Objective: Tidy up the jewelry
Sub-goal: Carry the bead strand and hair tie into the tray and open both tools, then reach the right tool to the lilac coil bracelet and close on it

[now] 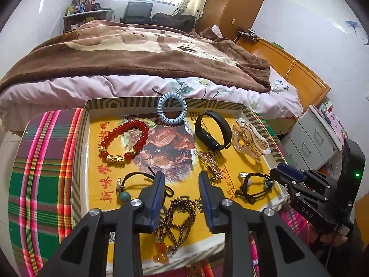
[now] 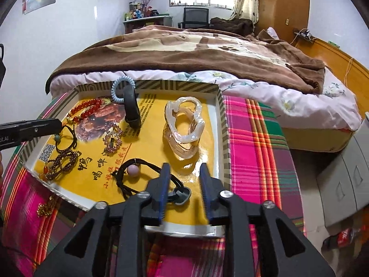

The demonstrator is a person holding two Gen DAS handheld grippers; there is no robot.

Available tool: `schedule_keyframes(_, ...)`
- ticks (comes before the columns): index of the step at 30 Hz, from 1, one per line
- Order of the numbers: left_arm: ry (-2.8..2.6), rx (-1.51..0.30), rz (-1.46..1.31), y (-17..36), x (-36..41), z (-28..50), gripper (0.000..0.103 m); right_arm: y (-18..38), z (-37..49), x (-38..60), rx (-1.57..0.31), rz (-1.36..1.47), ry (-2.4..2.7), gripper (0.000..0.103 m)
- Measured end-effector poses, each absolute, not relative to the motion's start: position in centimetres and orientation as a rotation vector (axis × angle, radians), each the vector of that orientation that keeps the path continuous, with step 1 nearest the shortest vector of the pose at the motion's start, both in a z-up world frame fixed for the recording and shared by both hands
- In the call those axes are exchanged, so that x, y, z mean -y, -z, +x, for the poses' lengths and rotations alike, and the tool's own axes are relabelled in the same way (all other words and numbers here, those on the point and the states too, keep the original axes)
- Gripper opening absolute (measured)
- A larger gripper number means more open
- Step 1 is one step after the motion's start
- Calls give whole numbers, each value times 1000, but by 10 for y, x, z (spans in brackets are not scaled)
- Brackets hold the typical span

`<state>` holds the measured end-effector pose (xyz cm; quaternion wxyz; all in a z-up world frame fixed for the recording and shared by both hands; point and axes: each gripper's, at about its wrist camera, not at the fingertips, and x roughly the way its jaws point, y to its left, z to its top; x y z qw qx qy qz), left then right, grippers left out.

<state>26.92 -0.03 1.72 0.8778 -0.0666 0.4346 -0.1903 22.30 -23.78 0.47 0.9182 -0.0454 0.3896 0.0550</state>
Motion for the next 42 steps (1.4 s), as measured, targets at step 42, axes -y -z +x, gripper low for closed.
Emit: schedule_keyframes(42,363,-804,-263,-24,-89,115,66,27,124,166,-963,-168,-363,46)
